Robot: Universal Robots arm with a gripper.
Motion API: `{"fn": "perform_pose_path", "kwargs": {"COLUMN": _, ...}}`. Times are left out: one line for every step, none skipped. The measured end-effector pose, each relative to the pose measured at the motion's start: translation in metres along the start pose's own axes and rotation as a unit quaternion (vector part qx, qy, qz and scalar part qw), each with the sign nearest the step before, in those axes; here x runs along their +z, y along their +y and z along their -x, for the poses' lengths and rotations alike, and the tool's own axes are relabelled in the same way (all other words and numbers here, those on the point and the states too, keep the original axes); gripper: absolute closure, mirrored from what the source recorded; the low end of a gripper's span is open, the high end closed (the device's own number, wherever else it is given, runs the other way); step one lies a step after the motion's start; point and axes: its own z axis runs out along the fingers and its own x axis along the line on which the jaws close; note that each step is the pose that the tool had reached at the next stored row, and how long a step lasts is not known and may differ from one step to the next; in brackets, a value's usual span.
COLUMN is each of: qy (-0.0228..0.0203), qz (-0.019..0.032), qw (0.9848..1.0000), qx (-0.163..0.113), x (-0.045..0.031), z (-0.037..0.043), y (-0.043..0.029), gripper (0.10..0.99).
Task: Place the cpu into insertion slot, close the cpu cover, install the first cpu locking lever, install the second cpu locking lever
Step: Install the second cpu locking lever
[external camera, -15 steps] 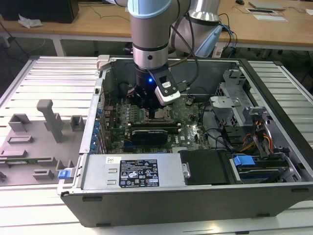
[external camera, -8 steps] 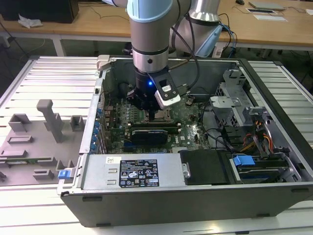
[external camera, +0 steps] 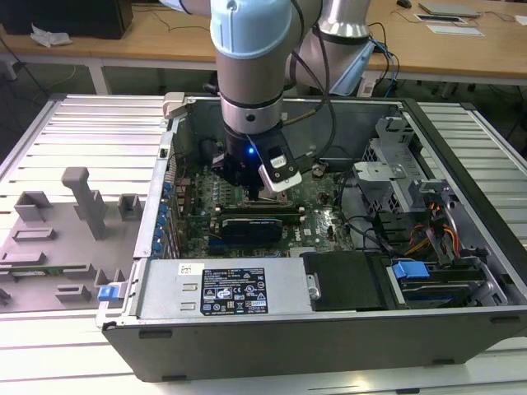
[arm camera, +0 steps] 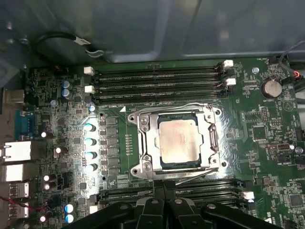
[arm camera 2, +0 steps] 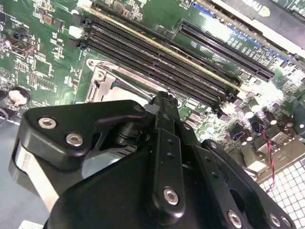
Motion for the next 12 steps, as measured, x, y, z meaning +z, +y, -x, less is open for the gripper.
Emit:
{"fn": "perform_pose_path", "kwargs": {"qy": 0.0004, "qz": 0.0051, "qw": 1.0000, "qx": 0.000, "x": 0.0003, "z": -0.0006, "y": -0.0018, "gripper": 0.980}}
{"fn": "perform_pose_path", "kwargs": {"qy": 0.0006, "qz": 0.0087, "qw": 1.0000, "qx": 0.001, "x": 0.0006, "z": -0.0011, "y": -0.0034, "gripper": 0.980}}
{"fn": "perform_pose_path", "kwargs": {"qy": 0.0008, "qz": 0.0116, "qw": 0.9999, "qx": 0.001, "x": 0.0009, "z": -0.0014, "y": -0.0051, "gripper": 0.980}}
{"fn": "perform_pose_path", "kwargs": {"qy": 0.0010, "qz": 0.0143, "qw": 0.9999, "qx": 0.001, "x": 0.0013, "z": -0.0018, "y": -0.0071, "gripper": 0.980}}
{"fn": "perform_pose_path", "kwargs": {"qy": 0.0012, "qz": 0.0179, "qw": 0.9998, "qx": 0.001, "x": 0.0022, "z": -0.0023, "y": -0.0094, "gripper": 0.980}}
{"fn": "perform_pose_path", "kwargs": {"qy": 0.0016, "qz": 0.0223, "qw": 0.9997, "qx": 0.001, "x": 0.0033, "z": -0.0029, "y": -0.0112, "gripper": 0.980}}
{"fn": "perform_pose_path", "kwargs": {"qy": 0.0018, "qz": 0.0257, "qw": 0.9997, "qx": 0.002, "x": 0.0044, "z": -0.0036, "y": -0.0120, "gripper": 0.980}}
{"fn": "perform_pose_path", "kwargs": {"qy": 0.0019, "qz": 0.0272, "qw": 0.9996, "qx": 0.002, "x": 0.0054, "z": -0.0043, "y": -0.0122, "gripper": 0.980}}
{"fn": "perform_pose_path", "kwargs": {"qy": 0.0020, "qz": 0.0286, "qw": 0.9996, "qx": 0.002, "x": 0.0065, "z": -0.0051, "y": -0.0125, "gripper": 0.980}}
{"fn": "perform_pose_path", "kwargs": {"qy": 0.0021, "qz": 0.0299, "qw": 0.9995, "qx": 0.002, "x": 0.0078, "z": -0.0061, "y": -0.0128, "gripper": 0.980}}
{"fn": "perform_pose_path", "kwargs": {"qy": 0.0022, "qz": 0.0308, "qw": 0.9995, "qx": 0.002, "x": 0.0089, "z": -0.0069, "y": -0.0131, "gripper": 0.980}}
{"fn": "perform_pose_path", "kwargs": {"qy": 0.0024, "qz": 0.0326, "qw": 0.9995, "qx": 0.002, "x": 0.0107, "z": -0.0082, "y": -0.0137, "gripper": 0.980}}
